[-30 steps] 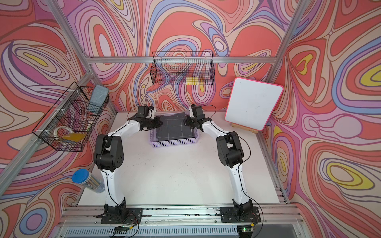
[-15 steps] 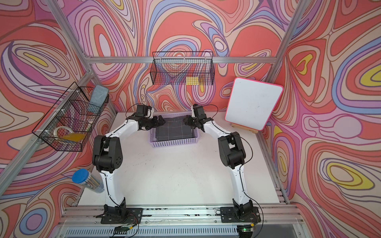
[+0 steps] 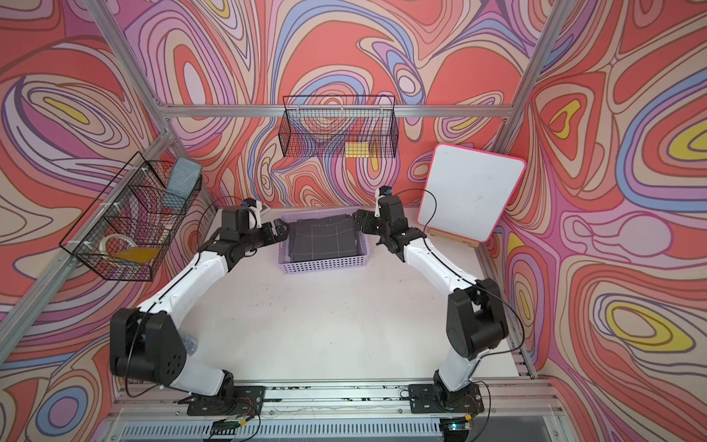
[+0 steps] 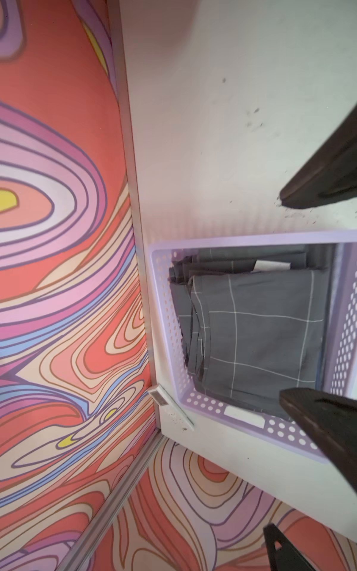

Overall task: Put the folded pillowcase in the basket
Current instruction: Place the pillowcase in the basket, then reset both arms

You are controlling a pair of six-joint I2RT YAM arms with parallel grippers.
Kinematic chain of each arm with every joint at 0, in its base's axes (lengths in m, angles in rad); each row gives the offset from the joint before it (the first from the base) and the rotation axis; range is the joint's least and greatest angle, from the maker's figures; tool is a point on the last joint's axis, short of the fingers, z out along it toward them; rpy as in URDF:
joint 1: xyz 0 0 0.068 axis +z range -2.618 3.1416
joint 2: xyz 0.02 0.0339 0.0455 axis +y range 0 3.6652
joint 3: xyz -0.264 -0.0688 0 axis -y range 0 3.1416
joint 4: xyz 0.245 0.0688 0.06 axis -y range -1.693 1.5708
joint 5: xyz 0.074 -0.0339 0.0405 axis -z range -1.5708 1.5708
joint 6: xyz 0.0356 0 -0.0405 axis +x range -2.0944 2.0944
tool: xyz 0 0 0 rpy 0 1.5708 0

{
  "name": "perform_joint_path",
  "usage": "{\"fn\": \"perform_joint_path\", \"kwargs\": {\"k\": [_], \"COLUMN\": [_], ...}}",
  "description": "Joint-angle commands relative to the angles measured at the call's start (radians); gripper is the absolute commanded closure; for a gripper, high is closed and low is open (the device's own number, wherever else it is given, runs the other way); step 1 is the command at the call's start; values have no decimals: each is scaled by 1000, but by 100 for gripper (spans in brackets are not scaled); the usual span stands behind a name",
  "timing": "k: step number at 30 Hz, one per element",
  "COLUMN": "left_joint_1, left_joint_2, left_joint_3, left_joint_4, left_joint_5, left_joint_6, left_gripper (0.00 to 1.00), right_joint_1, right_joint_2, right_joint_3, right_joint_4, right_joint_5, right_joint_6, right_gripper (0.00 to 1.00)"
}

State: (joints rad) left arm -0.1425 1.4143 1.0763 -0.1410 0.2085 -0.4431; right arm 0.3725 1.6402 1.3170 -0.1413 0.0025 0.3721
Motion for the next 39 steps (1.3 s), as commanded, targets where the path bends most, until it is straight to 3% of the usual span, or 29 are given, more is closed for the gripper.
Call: {"fn": "perform_joint_path", "kwargs": {"k": [1, 8, 20, 30, 34, 39], "left_joint_1": [7, 7, 7, 13, 53, 105], "left_joint_2": [-150, -396, -470, -254, -107, 69], "left_joint_3": [-151, -402, -678, -755, -762, -803], "left_joint_4": [142, 247, 563, 824, 950, 1165], "left_joint_5": [-75, -166, -296, -388, -371, -285], "left_joint_6": [47, 160, 350, 490, 476, 442], "left_gripper": [1, 1, 1, 1, 1, 1], "right_joint_1": [-3, -3, -3, -3, -4, -30], "right_joint_2": [-95, -320, -483, -484, -448, -407], "right_joint_3": [-113, -408, -697, -832, -919, -913], "right_joint_4": [43, 233, 461, 679, 898, 907], "right_joint_5": [143, 302, 627, 535, 531, 536], "right_joint_6": [-75, -191, -244, -393, -438, -451], "right_gripper": [2, 2, 2, 2, 2, 2]}}
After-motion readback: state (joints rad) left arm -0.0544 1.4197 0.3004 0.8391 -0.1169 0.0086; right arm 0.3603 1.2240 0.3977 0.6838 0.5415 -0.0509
